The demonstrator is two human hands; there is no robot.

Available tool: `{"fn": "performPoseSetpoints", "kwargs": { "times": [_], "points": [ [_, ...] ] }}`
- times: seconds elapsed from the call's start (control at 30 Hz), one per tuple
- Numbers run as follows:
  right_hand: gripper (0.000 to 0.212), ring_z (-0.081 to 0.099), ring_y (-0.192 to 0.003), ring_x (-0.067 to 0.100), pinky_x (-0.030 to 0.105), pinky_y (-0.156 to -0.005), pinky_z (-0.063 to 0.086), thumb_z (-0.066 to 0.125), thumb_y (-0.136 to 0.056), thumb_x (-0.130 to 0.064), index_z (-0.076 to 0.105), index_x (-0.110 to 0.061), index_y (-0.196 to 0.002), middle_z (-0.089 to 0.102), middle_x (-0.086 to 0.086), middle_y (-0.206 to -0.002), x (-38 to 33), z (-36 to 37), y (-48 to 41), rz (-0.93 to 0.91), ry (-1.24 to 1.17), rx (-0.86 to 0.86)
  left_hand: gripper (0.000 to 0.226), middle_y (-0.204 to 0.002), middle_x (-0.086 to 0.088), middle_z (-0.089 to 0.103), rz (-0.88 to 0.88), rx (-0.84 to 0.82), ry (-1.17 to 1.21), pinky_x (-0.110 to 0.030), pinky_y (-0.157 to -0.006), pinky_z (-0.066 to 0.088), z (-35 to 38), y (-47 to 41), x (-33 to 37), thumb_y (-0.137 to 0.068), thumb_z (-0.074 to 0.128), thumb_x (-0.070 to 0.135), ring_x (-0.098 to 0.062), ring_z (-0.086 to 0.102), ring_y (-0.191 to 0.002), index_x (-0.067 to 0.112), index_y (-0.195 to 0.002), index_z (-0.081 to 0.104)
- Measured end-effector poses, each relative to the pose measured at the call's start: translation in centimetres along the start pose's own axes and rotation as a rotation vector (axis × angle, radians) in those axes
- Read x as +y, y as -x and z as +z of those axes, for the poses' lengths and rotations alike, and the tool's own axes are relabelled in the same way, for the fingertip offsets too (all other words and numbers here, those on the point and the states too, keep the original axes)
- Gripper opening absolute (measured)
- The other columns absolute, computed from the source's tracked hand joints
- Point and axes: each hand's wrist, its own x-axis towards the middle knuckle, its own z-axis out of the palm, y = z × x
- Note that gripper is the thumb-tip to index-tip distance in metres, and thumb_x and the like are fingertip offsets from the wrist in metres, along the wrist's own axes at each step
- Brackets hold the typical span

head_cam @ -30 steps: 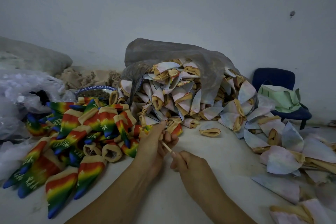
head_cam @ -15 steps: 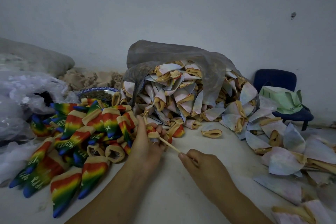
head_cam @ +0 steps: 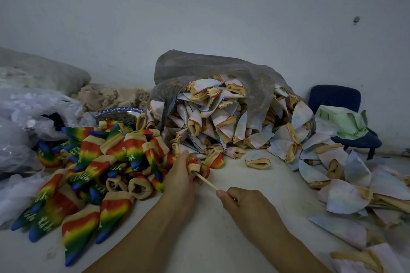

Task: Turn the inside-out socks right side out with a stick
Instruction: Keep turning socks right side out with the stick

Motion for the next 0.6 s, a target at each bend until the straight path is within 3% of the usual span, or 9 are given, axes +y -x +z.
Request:
{"fn": "performPoseSetpoints", "kwargs": {
  "times": [0.2,0.37,0.5,0.6],
  "points": [
    [0.049,0.049,-0.06,0.014,0.03,-0.057,0.04,0.032,-0.095,-0.058,0.047,-0.02,-0.069,0.05,-0.003,-0.062,-0.1,0.0,0.0,0.035,0.019,-0.029,0.038,-0.058,-0.004,0.053,0.128,-0.017,-0.345,-0.037,-0.075,0.047,0.1,0.0,-0.7,-0.101,0.046,0.024,-0.022,0.055,-0.069,0.011,-0.066,0.048],
    [0.048,0.039,-0.05,0.01,0.026,-0.049,0.03,0.032,-0.097,-0.055,0.032,-0.024,-0.061,0.04,-0.005,-0.054,-0.4,0.5,0.2,0.043,0.01,-0.021,0.054,-0.05,0.0,0.052,0.082,-0.027,-0.313,-0.04,-0.079,0.048,0.3,0.2,-1.0,-0.103,0.047,0.022,-0.015,0.058,-0.056,0.018,-0.05,0.051],
    [0.046,0.042,-0.055,0.012,0.03,-0.054,0.035,0.03,-0.097,-0.055,0.032,-0.026,-0.062,0.041,-0.006,-0.056,-0.7,0.8,0.3,0.054,-0.025,0.003,0.042,-0.05,-0.003,0.052,0.039,-0.066,-0.189,-0.033,-0.064,0.055,1.0,0.6,-1.1,-0.104,0.045,0.029,-0.018,0.065,-0.055,0.011,-0.067,0.053],
    [0.046,0.046,-0.061,0.014,0.032,-0.059,0.038,0.03,-0.097,-0.055,0.033,-0.025,-0.062,0.042,-0.006,-0.057,-1.0,1.1,0.2,0.062,-0.063,0.02,0.043,-0.055,-0.006,0.06,0.037,-0.104,-0.139,-0.026,-0.057,0.057,1.2,1.0,-1.0,-0.104,0.042,0.034,-0.024,0.074,-0.07,0.007,-0.074,0.056]
  ]
}}
